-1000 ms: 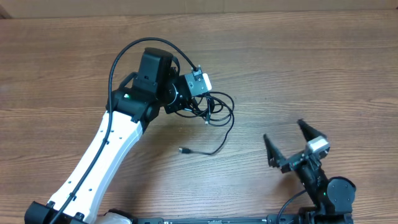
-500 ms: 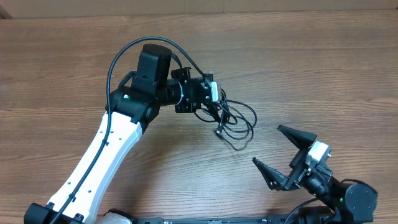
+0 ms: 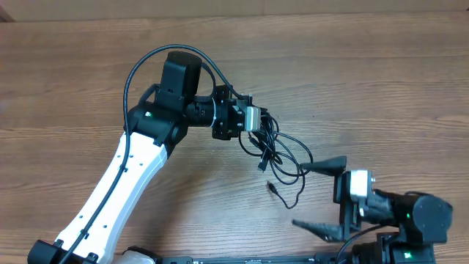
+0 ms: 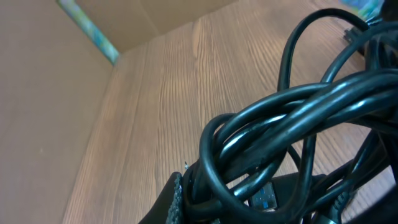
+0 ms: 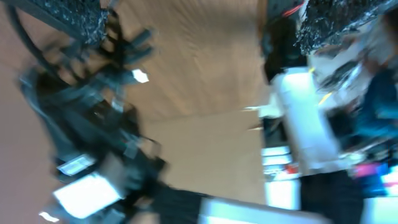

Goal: Untangle cables
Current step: 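Move the right gripper to the hanging cable loops below the left gripper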

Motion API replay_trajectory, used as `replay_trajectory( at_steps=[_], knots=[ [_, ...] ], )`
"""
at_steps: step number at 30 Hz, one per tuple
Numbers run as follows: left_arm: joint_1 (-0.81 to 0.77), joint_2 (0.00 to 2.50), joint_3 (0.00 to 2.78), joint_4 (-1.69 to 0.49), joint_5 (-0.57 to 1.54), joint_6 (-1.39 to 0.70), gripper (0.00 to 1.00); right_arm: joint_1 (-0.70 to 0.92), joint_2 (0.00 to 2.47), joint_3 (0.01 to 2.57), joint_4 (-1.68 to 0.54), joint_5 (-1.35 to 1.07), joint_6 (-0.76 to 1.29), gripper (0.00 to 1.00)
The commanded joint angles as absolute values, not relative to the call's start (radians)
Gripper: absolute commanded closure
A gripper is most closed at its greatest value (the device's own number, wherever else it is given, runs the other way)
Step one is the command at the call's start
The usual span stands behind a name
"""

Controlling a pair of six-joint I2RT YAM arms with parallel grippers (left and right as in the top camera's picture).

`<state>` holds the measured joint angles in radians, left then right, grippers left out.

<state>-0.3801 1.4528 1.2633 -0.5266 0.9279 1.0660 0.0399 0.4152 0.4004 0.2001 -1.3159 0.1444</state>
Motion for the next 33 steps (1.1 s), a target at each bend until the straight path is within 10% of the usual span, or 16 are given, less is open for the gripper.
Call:
replay_trajectory(
  at_steps=[1,17,33],
  knots=[
    [-0.388,1.423,1.282,-0.522,0.997,1.086,0.96,0.038,0.413,0.429,0.291,-1.43,0.265,0.0],
    [-0.388,1.429,1.282,-0.519,1.065,1.188,0.96,0.039,0.553,0.429,0.266,-1.054,0.606,0.34],
    [-0.393,1.483,1.282,-0.519,0.881,1.209,0.96,0.104,0.766,0.43,0.405,-1.073,0.606,0.36]
  ],
)
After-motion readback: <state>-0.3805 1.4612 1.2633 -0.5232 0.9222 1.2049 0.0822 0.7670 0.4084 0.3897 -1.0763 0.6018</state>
